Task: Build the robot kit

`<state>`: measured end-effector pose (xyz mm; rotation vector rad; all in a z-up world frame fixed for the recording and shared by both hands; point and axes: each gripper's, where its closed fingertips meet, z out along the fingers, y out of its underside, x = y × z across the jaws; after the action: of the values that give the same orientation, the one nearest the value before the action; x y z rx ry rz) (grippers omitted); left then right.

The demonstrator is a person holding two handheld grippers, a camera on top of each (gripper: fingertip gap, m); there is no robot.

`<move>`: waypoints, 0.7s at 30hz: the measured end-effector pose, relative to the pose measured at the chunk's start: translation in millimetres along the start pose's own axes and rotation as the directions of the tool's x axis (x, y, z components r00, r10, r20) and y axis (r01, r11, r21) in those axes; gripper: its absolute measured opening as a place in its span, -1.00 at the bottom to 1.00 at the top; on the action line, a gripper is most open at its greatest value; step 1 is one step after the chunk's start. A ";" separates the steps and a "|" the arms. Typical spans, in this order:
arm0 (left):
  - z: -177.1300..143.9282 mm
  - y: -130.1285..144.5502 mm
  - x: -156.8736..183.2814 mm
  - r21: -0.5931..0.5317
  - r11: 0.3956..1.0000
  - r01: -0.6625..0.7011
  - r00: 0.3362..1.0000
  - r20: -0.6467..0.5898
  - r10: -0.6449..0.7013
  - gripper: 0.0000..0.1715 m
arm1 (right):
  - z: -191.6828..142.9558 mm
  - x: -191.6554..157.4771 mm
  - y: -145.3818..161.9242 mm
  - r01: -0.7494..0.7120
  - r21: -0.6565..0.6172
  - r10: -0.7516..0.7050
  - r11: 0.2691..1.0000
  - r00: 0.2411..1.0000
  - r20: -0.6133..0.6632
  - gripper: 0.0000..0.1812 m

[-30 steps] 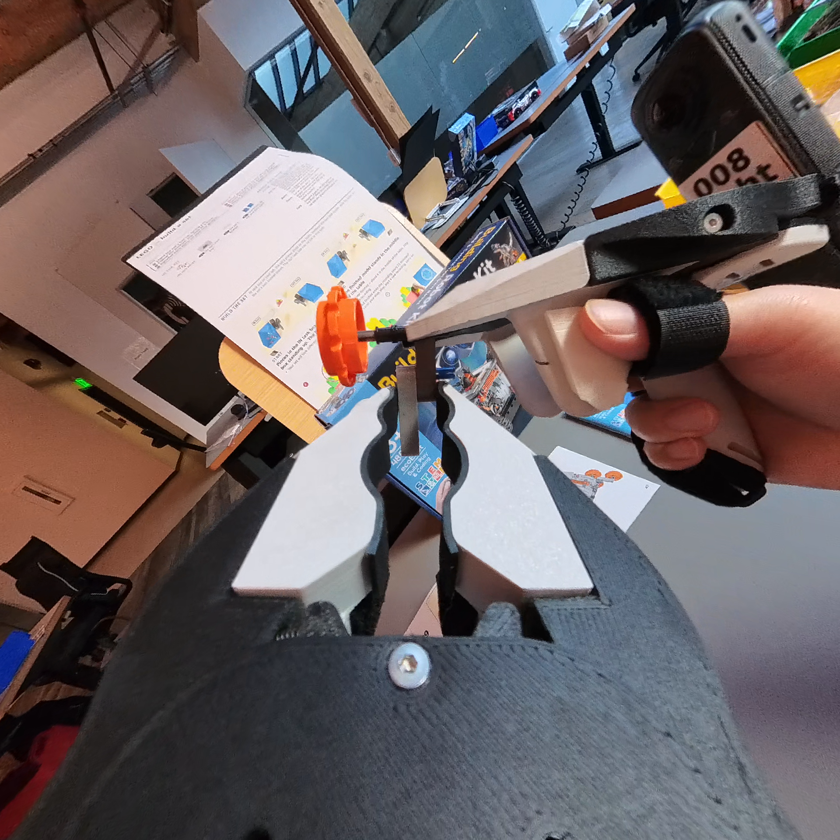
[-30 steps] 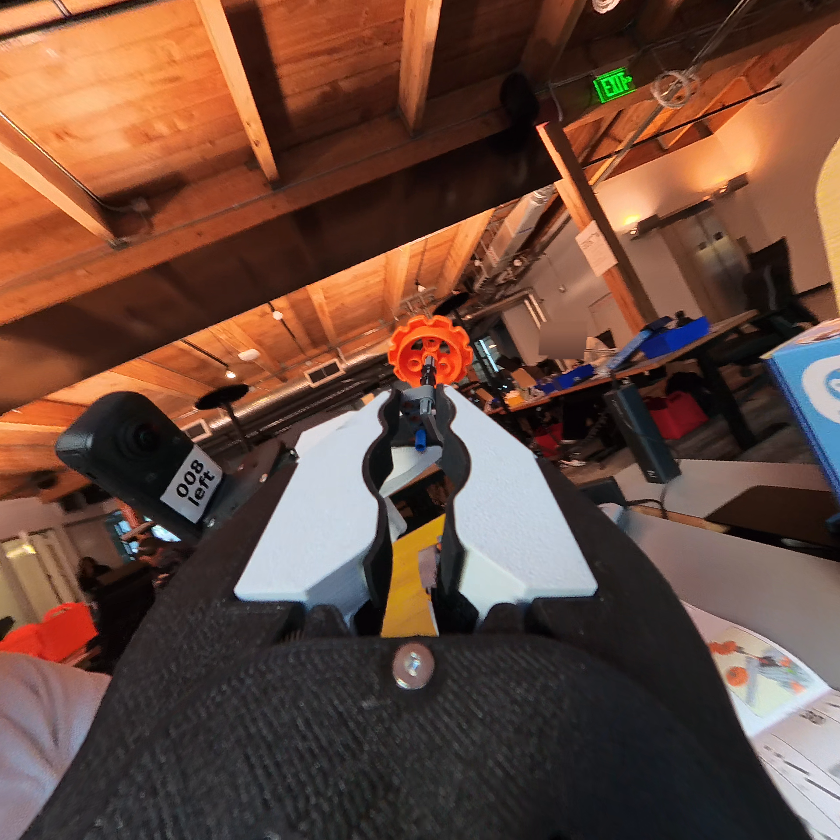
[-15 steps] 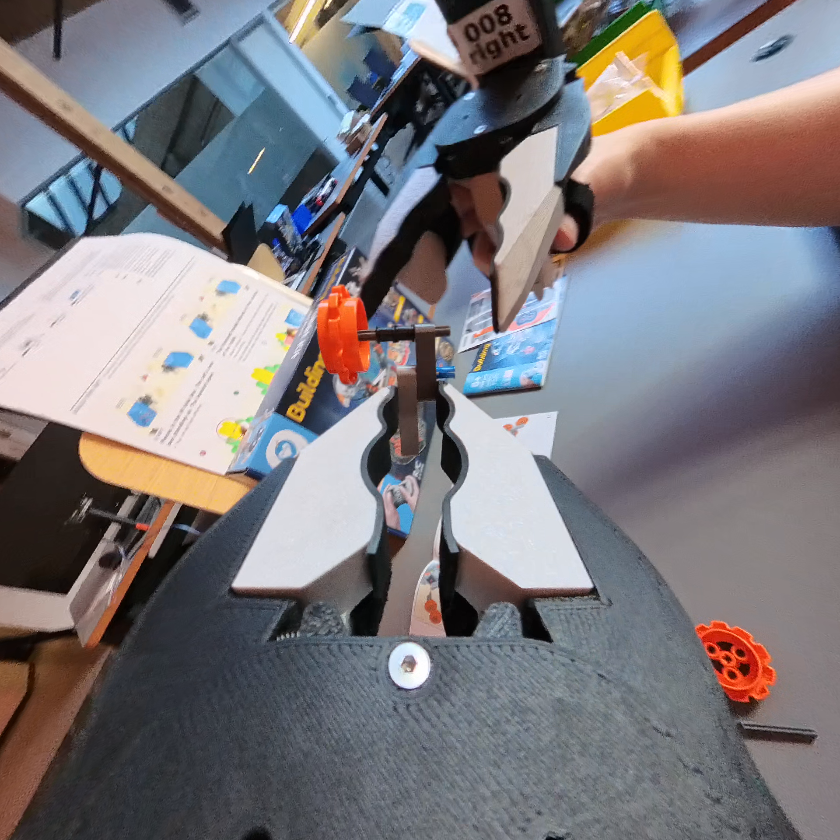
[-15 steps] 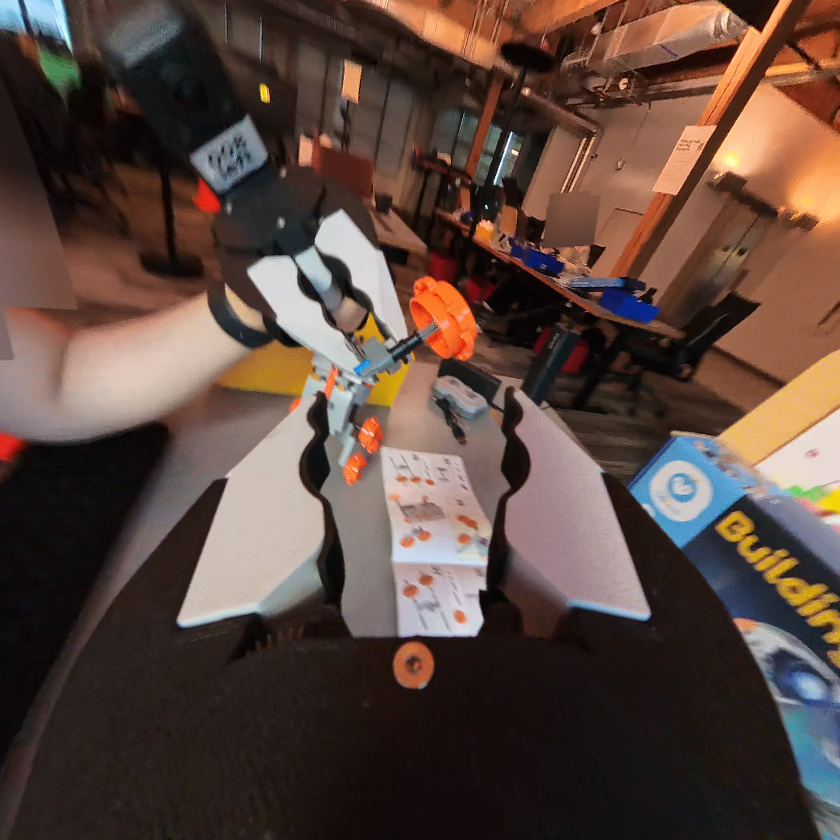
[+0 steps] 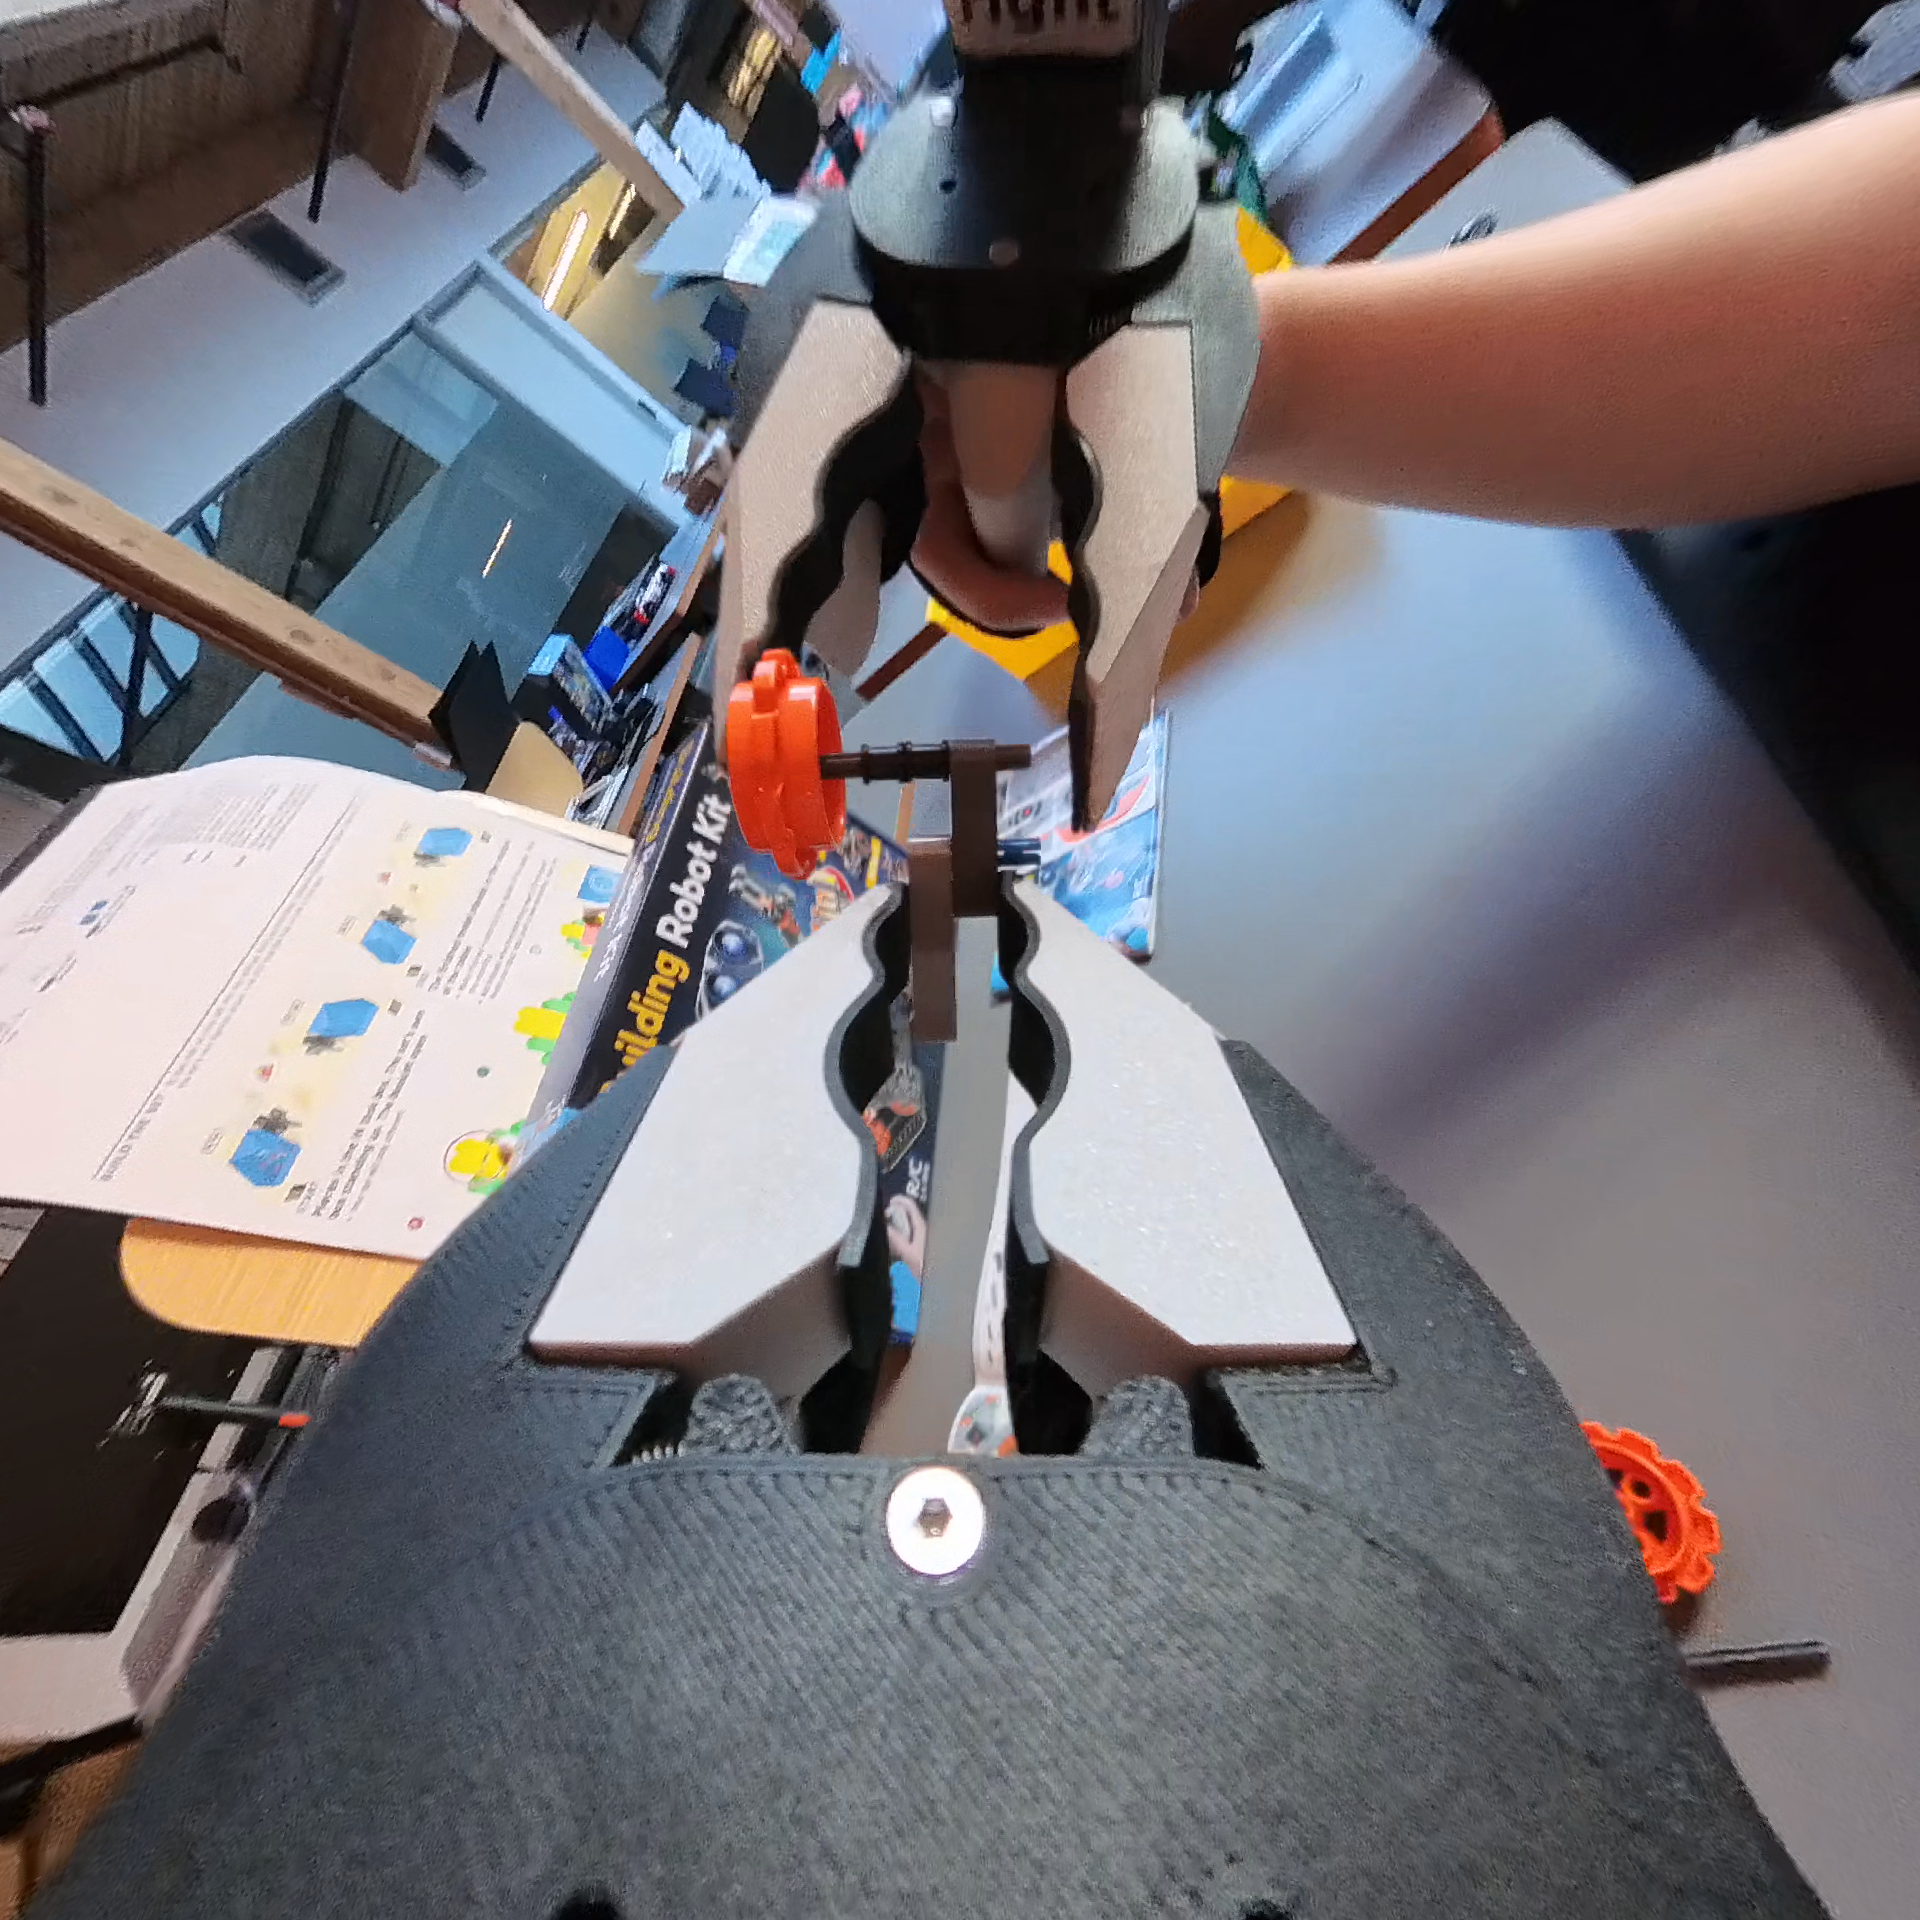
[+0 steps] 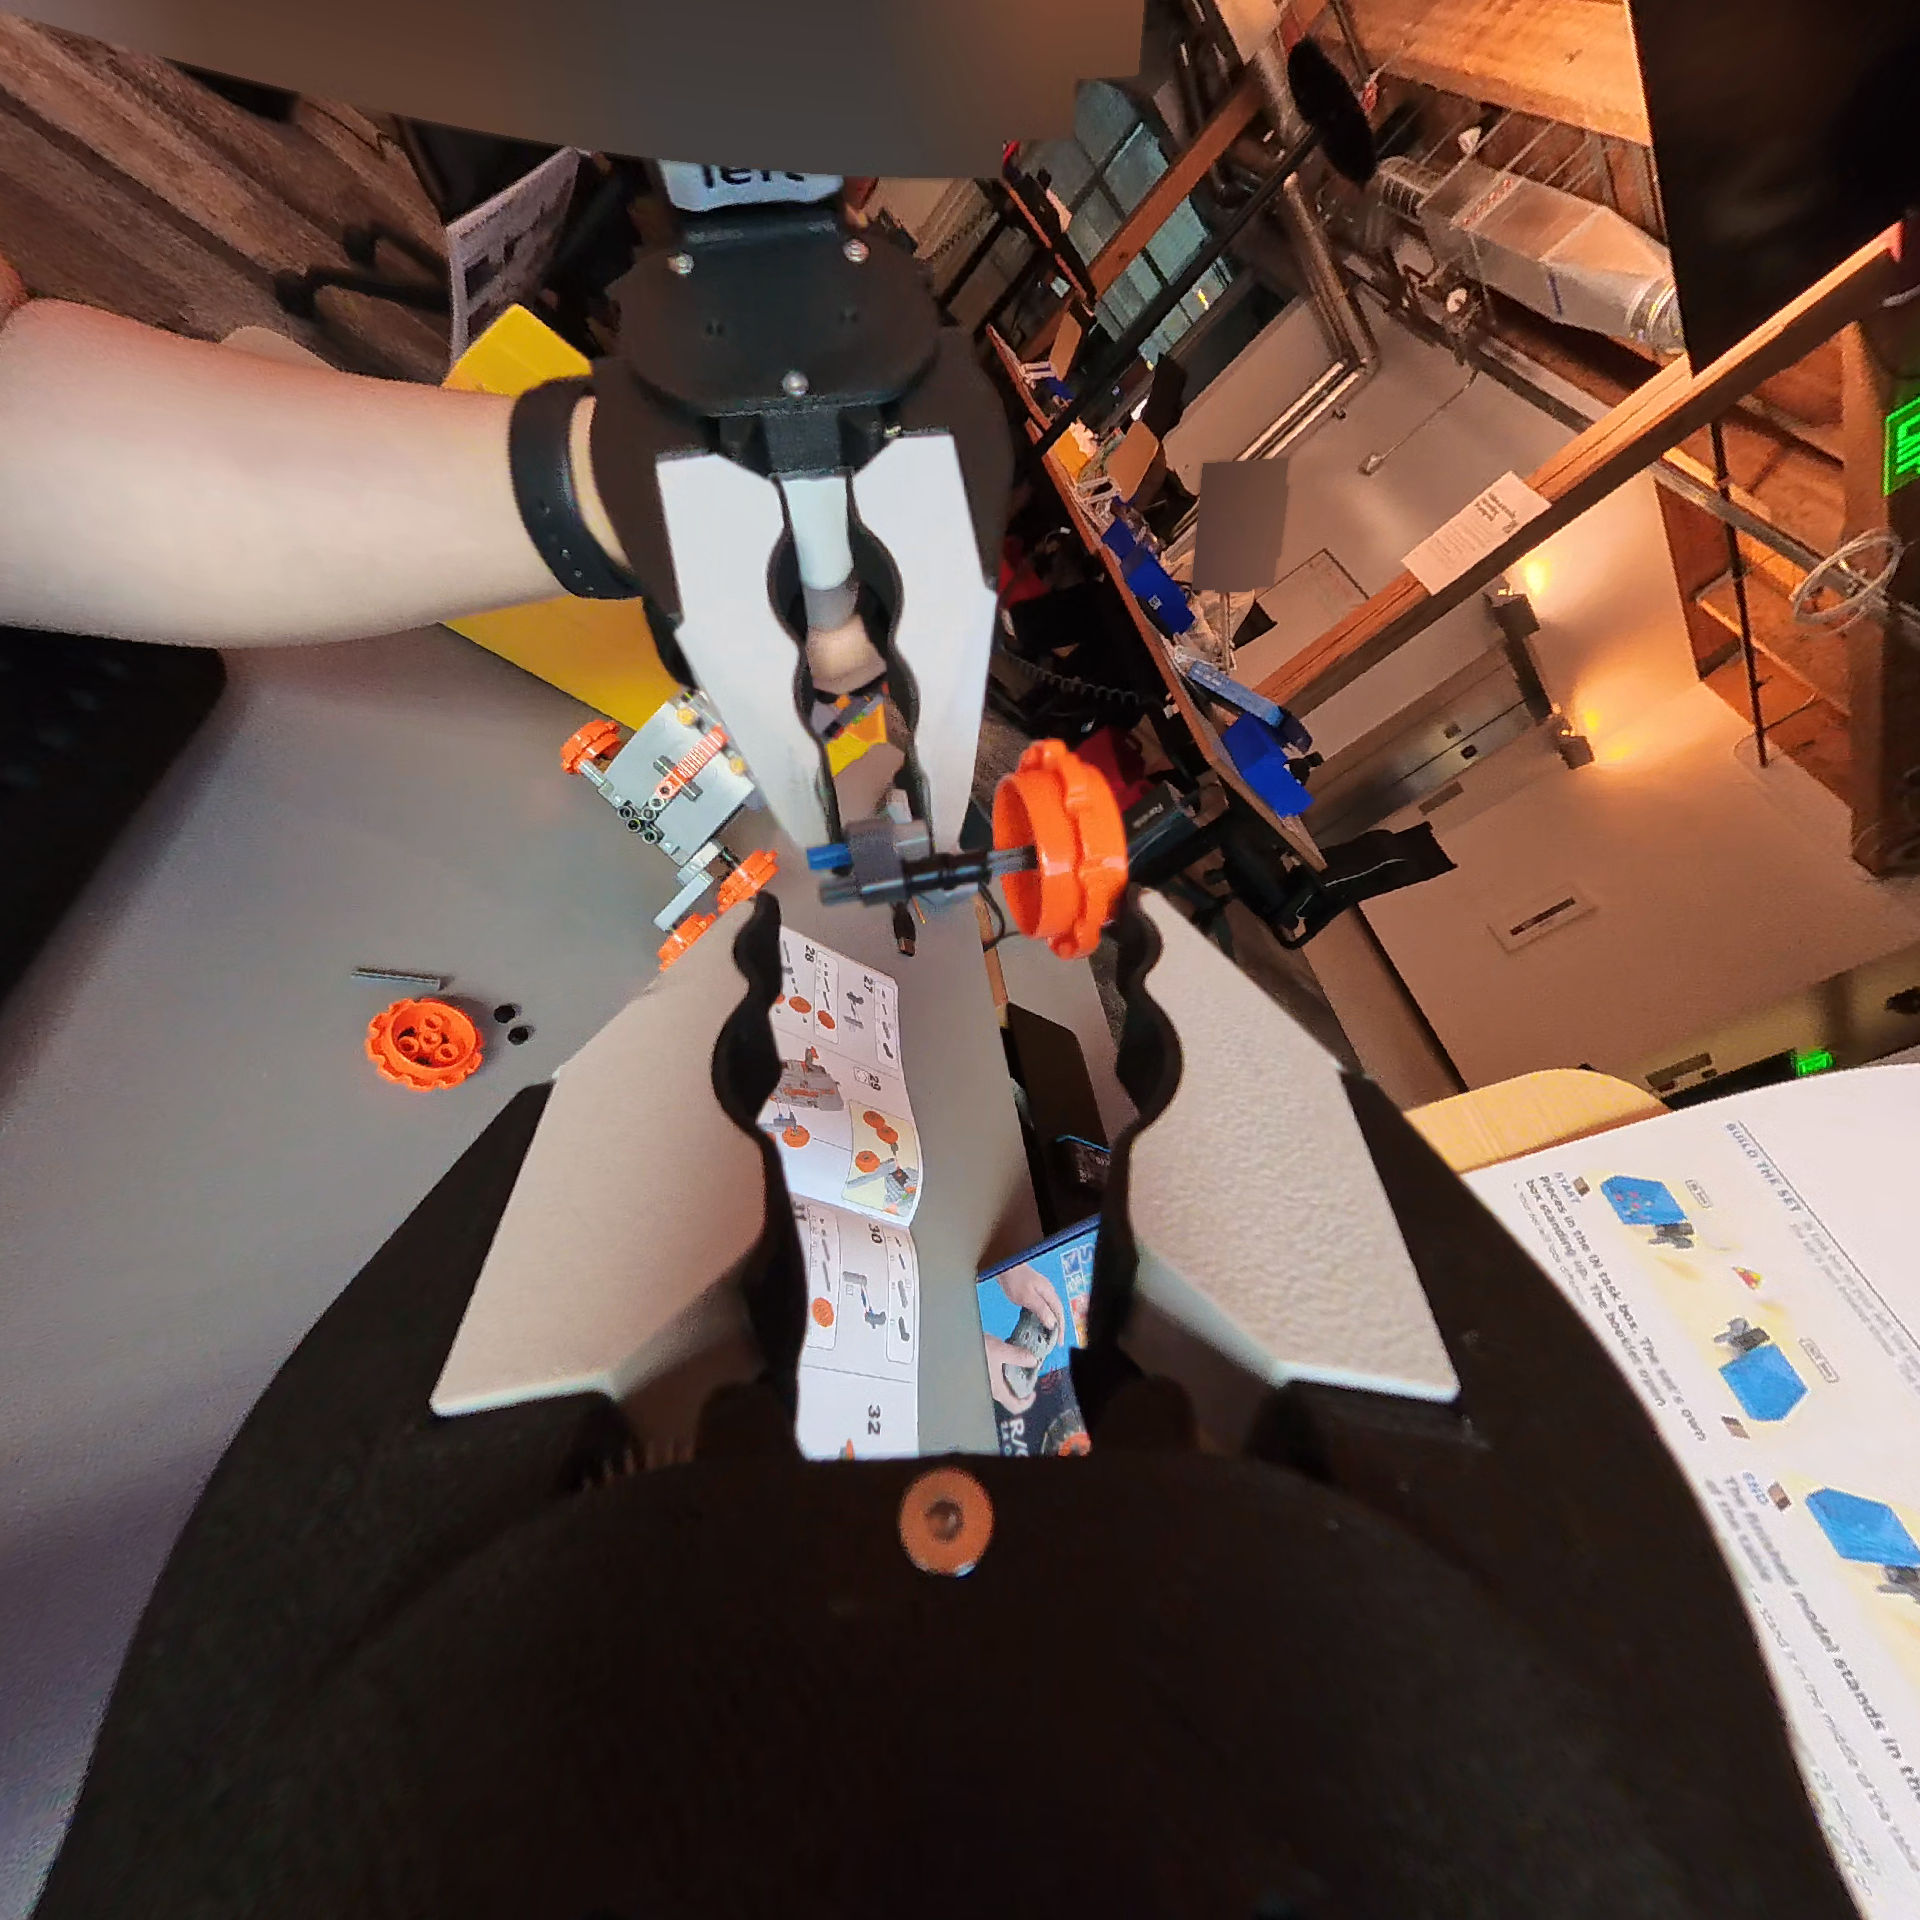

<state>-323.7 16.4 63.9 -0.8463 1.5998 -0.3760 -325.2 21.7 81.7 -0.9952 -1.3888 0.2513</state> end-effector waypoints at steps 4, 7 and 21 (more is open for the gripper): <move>-3.3 -2.9 0.5 0.011 1.000 -0.002 1.000 -0.004 0.002 -0.83 | -1.2 2.3 -6.5 0.013 0.020 -0.012 1.000 1.000 -0.023 -0.38; -2.8 -1.7 0.2 -0.001 1.000 -0.017 1.000 0.005 0.017 -0.83 | -2.6 1.5 -11.1 -0.037 0.037 0.037 0.999 0.999 -0.001 -0.36; -5.8 -5.1 3.0 0.011 1.000 -0.012 1.000 -0.011 0.012 -0.83 | -2.8 -0.7 -16.3 0.078 -0.006 -0.078 0.997 0.996 -0.046 -0.40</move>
<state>-327.7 9.6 66.4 -0.8270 1.6116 -0.3811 -329.3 10.4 93.1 -0.9425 -1.3832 0.1659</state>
